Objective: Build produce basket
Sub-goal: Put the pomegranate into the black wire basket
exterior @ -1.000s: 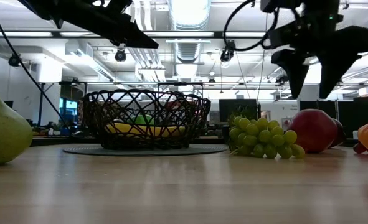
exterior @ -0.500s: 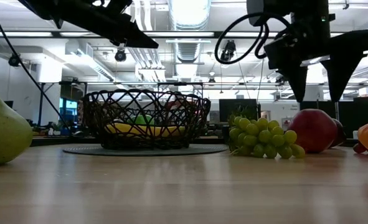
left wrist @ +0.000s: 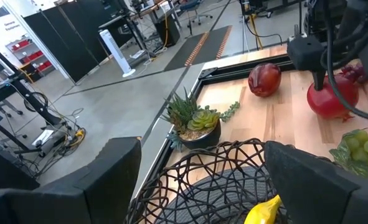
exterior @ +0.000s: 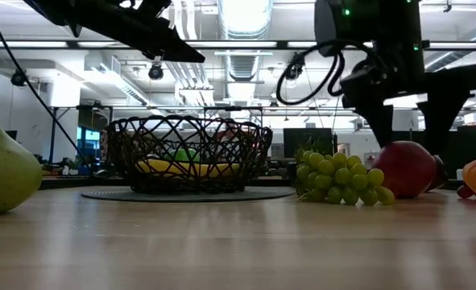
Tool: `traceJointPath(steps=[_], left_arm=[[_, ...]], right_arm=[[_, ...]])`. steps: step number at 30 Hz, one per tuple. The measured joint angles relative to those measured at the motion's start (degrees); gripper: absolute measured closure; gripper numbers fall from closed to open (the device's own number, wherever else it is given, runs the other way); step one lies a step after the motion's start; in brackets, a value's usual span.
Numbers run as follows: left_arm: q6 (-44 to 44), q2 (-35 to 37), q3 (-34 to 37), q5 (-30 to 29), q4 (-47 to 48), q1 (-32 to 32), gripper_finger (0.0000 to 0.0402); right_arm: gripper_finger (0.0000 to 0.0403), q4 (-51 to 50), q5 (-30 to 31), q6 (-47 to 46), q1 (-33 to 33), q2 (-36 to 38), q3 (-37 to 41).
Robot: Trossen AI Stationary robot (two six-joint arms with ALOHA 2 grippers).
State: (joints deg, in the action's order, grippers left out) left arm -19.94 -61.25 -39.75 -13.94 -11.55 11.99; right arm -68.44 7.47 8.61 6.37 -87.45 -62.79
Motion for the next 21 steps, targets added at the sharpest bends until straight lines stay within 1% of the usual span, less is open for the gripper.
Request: traceJointPath(steps=[5, 13, 21], left_arm=[[0.0, 0.0, 0.0, 0.0, 0.0, 0.0, 0.0080], [0.0, 0.0, 0.0, 0.0, 0.0, 0.0, 0.0080], [0.0, 0.0, 0.0, 0.0, 0.0, 0.0, 0.0080]], right_arm=[[0.0037, 0.8, 0.0, 0.3, 0.0, -0.9, 1.6], [0.0037, 8.6, 0.0, 0.4, 0.0, -0.6, 4.9], [0.0040, 11.0, 0.3, -1.2, 0.0, -0.8, 7.1]])
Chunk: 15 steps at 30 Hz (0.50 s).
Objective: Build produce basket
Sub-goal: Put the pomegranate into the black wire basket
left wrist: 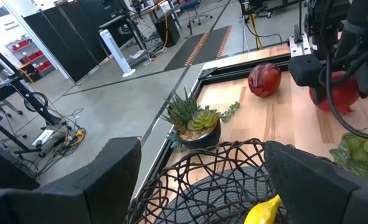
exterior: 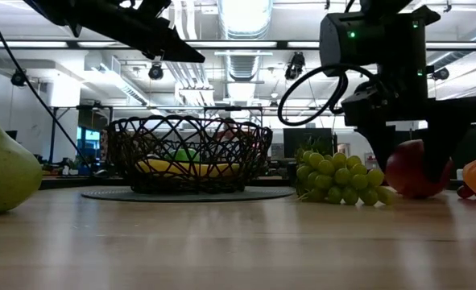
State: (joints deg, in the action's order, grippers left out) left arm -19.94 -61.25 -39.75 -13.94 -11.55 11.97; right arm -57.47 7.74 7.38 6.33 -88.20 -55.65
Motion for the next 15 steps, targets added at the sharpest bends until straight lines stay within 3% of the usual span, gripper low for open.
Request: traceJointPath(steps=[8, 15], left_arm=[[0.0, 0.0, 0.0, 0.0, 0.0, 0.0, 0.0080], [0.0, 0.0, 0.0, 0.0, 0.0, 0.0, 0.0080]], right_arm=[[0.0087, -0.1, 0.0, -0.6, 0.0, 0.2, -0.1], [0.0092, 0.0, 0.7, -4.2, 0.0, 1.7, -0.1]])
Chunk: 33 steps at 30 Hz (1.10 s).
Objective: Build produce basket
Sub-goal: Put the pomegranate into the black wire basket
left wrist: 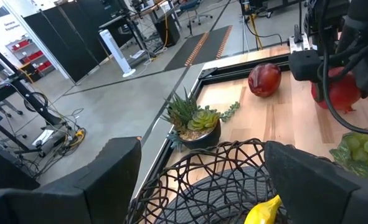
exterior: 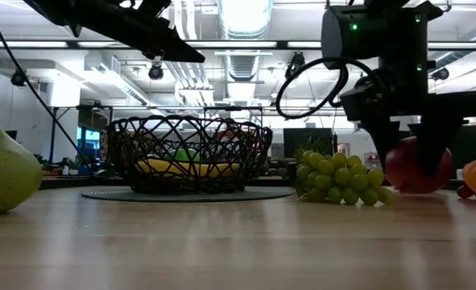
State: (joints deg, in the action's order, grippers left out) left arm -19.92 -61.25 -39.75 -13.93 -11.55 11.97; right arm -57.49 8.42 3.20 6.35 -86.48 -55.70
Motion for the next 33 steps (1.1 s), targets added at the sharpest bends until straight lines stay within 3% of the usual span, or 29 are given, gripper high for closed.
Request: traceJointPath(steps=[7, 14, 18, 22, 25, 28, 33], left_arm=[[1.0, 0.0, 0.0, 0.0, 0.0, 0.0, 0.0080], [1.6, 0.0, 0.0, 0.1, -0.6, 0.0, 0.0080], [1.6, 0.0, 0.0, 0.1, -1.6, 0.0, 0.0080], [1.4, 0.7, 0.6, 0.2, -1.6, 0.0, 0.0080], [1.3, 1.6, 2.5, 0.2, -4.7, 0.0, 0.0080], [0.2, 3.2, 4.4, 0.1, -8.2, 0.0, 0.0080], [-0.4, 5.5, 4.8, -0.1, -9.2, 0.0, 0.0080]], right_arm=[[0.0092, 2.3, 5.1, -4.2, -0.3, 4.3, 0.0], [0.0093, 12.4, 12.1, -7.1, -1.0, 14.6, 1.9], [0.0092, 26.9, 14.2, -6.2, -2.0, 22.0, 6.2], [0.0094, 52.4, 14.2, -3.5, -3.1, 27.1, 13.6], [0.0093, 72.6, 13.4, -0.2, -4.0, 27.2, 18.2], [0.0094, 84.8, 8.8, 3.9, -5.9, 23.9, 18.9], [0.0093, 83.1, 4.1, 8.5, -10.1, 15.3, 10.2]])
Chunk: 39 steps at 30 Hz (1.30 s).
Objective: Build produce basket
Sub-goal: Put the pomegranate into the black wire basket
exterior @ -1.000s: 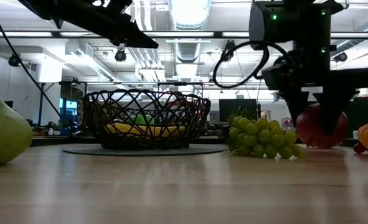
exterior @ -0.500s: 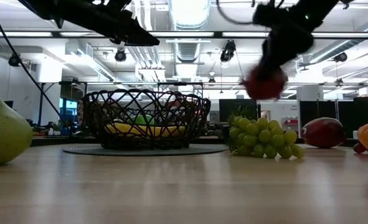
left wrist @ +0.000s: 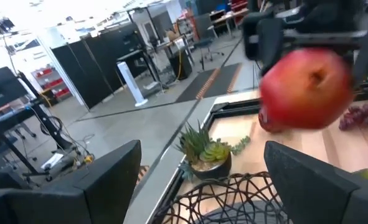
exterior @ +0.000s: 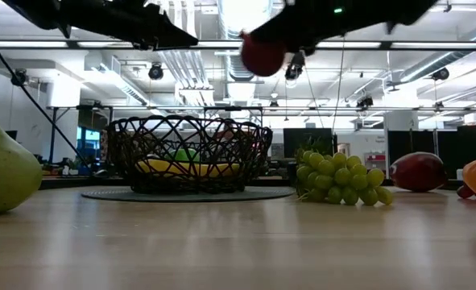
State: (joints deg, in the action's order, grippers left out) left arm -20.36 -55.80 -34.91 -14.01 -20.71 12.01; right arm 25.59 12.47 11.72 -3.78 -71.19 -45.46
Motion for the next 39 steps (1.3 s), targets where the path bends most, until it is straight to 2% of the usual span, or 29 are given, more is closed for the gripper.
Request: traceJointPath(steps=[3, 9, 13, 17, 23, 31, 39], left_arm=[[0.0, 1.1, 0.7, -1.8, 0.1, 0.0, 0.0080], [0.3, 3.9, 5.1, -10.9, -2.8, 0.0, 0.0080], [0.1, 5.9, 7.4, -11.1, -9.2, 0.0, 0.0080], [0.2, 8.0, 7.4, -11.2, -10.4, 0.0, 0.0080], [0.5, 8.6, 8.5, -11.2, -9.8, -0.1, 0.0080], [0.5, 9.0, 9.1, -11.2, -10.4, -0.1, 0.0080], [0.5, 9.0, 9.1, -11.2, -10.6, -0.1, 0.0080]], right_arm=[[0.0092, -4.9, -1.3, 0.9, -2.9, -5.5, -6.8], [0.0094, -21.3, -5.4, -3.7, -8.4, -15.5, -21.4], [0.0091, -31.8, -5.4, -6.2, -10.5, -21.7, -29.5], [0.0094, -36.1, -5.4, -6.3, -11.4, -27.2, -35.3], [0.0090, -39.6, -5.0, -7.7, -12.1, -33.1, -40.1], [0.0090, -40.0, -4.3, -9.0, -12.4, -36.4, -40.8], [0.0046, -39.7, 1.0, -10.7, -12.6, -36.7, -40.9]])
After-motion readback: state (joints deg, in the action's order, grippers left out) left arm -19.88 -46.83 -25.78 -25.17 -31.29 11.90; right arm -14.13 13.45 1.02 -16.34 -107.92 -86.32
